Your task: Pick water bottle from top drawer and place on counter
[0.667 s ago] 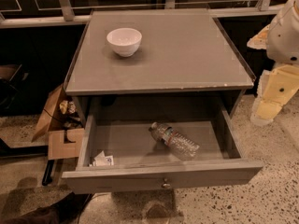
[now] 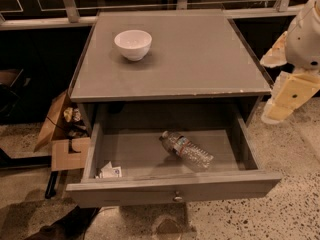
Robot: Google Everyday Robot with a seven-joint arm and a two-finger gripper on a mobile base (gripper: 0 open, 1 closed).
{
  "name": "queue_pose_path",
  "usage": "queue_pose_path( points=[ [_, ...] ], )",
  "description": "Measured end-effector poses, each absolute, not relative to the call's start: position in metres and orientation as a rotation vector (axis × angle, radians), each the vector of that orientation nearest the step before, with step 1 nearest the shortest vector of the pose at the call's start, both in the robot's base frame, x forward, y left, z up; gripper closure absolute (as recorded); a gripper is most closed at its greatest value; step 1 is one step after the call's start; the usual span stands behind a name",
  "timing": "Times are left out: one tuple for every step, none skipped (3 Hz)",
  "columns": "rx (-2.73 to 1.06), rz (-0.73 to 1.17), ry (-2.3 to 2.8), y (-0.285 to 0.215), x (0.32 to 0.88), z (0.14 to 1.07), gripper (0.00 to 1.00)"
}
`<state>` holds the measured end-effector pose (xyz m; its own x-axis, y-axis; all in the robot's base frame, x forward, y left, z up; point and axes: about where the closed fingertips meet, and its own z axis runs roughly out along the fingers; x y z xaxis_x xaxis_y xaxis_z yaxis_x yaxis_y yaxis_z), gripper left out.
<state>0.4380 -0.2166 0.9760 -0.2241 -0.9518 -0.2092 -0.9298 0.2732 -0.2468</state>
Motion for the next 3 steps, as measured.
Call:
queue_pose_path(
  points=[
    [-1.633,-0.099,2.243,-0.216,0.436,0.973,0.49],
    [-1.472,-0.069,2.277,-0.211,0.436,0.951,0.72],
    [-1.272,-0.021,2.332,-0.204,0.455,0.914,0.95]
  ],
)
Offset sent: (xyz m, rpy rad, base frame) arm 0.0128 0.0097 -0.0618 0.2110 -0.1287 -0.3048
